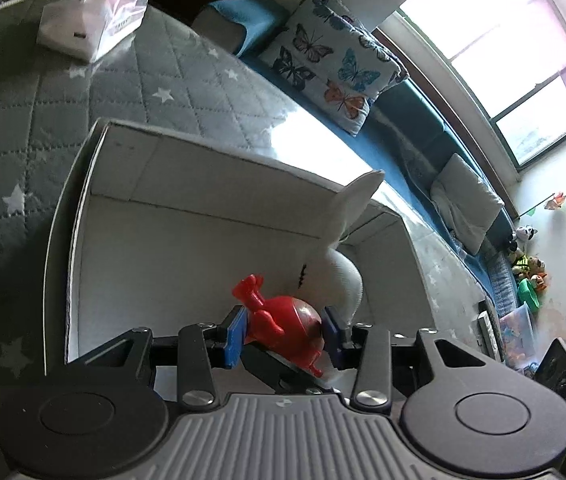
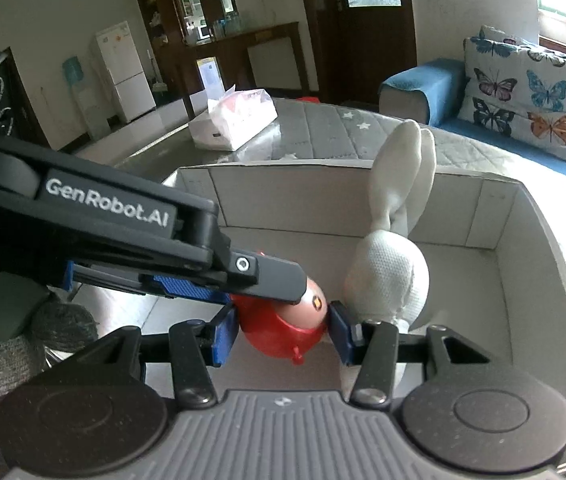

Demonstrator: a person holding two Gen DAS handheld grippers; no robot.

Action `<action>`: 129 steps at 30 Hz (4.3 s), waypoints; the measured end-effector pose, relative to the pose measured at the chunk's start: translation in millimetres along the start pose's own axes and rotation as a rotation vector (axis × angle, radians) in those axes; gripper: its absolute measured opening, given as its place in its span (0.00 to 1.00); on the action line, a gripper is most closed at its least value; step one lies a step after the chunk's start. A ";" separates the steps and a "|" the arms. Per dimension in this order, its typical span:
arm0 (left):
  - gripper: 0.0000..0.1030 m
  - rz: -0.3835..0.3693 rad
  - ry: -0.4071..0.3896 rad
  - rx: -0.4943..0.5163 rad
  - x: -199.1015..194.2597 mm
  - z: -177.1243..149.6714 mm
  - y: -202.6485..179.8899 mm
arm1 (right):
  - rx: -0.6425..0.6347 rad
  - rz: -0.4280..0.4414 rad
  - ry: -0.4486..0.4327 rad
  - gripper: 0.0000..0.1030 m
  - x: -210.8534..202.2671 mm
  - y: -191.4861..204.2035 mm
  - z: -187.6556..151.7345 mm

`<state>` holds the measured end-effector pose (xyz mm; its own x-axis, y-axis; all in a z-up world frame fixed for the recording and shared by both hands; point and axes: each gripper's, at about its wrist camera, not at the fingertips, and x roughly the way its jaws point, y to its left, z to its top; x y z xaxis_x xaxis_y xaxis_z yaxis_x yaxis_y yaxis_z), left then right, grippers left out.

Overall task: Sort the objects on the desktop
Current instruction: 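Carry the red toy into the shoebox and release it, then move the right tool to the lime-green alien toy, then close the right gripper on the lime-green alien toy, then carry the green alien toy over the shoebox with the right gripper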

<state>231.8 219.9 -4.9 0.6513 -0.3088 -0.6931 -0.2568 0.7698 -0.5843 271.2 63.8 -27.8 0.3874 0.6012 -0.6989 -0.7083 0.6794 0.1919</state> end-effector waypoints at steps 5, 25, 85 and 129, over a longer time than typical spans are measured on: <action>0.43 -0.011 0.007 -0.017 -0.6 0.7 5.7 | -0.016 -0.012 0.009 0.48 1.2 5.9 -1.3; 0.42 0.033 -0.044 0.035 -31.5 -8.8 -9.7 | -0.026 -0.032 -0.022 0.50 -19.3 13.5 -3.1; 0.42 -0.204 0.197 0.356 2.0 -207.4 -165.5 | 0.201 -0.291 -0.143 0.76 -219.6 -44.0 -213.3; 0.41 -0.143 -0.073 0.325 -63.8 -98.2 -129.5 | -0.008 -0.166 -0.252 0.53 -175.3 -4.3 -79.6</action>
<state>153.4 85.0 73.5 0.7164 -0.3946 -0.5754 0.0733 0.8627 -0.5003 159.4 -77.9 39.0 0.6318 0.5683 -0.5272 -0.6273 0.7743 0.0830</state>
